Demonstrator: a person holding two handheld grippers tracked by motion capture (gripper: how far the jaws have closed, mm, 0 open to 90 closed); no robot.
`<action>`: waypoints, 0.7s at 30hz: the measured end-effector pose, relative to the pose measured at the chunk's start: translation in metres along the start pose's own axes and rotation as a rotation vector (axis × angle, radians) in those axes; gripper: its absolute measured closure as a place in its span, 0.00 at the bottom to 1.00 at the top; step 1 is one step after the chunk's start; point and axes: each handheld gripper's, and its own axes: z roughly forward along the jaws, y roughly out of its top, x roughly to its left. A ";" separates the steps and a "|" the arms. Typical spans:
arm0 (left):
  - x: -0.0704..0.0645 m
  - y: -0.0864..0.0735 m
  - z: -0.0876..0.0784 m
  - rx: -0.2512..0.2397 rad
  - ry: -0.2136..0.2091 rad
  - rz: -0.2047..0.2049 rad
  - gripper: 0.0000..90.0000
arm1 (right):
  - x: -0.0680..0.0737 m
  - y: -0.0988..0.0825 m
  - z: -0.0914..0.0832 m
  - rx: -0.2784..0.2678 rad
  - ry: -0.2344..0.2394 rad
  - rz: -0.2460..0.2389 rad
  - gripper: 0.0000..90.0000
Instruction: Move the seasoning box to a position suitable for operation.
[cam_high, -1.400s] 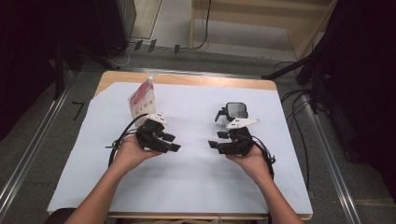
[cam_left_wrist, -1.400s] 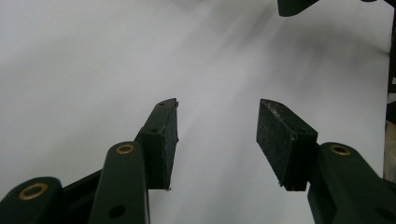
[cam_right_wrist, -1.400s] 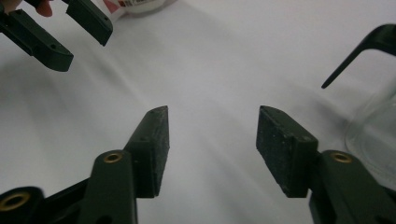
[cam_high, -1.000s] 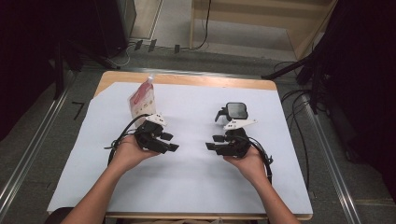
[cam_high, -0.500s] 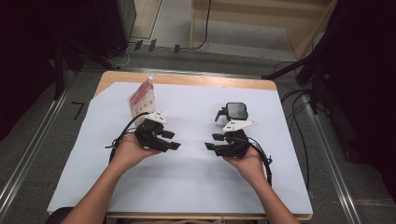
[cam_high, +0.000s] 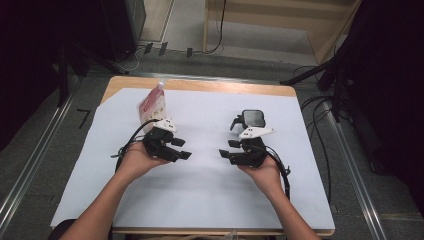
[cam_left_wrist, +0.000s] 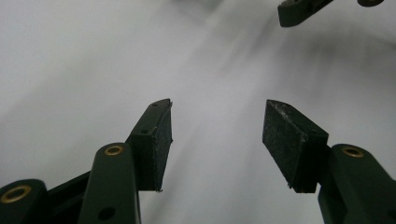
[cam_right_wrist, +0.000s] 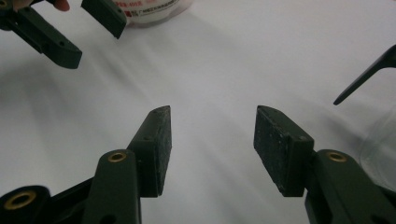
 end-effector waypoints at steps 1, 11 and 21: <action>0.000 0.000 0.000 0.000 0.000 0.000 0.48 | 0.000 0.000 0.000 0.000 0.000 0.000 0.53; -0.003 0.000 -0.001 0.000 -0.010 0.010 0.48 | -0.002 0.001 -0.006 -0.017 -0.014 0.010 0.52; -0.003 0.001 -0.003 -0.005 -0.026 0.027 0.48 | -0.009 0.000 -0.028 -0.028 -0.067 0.038 0.53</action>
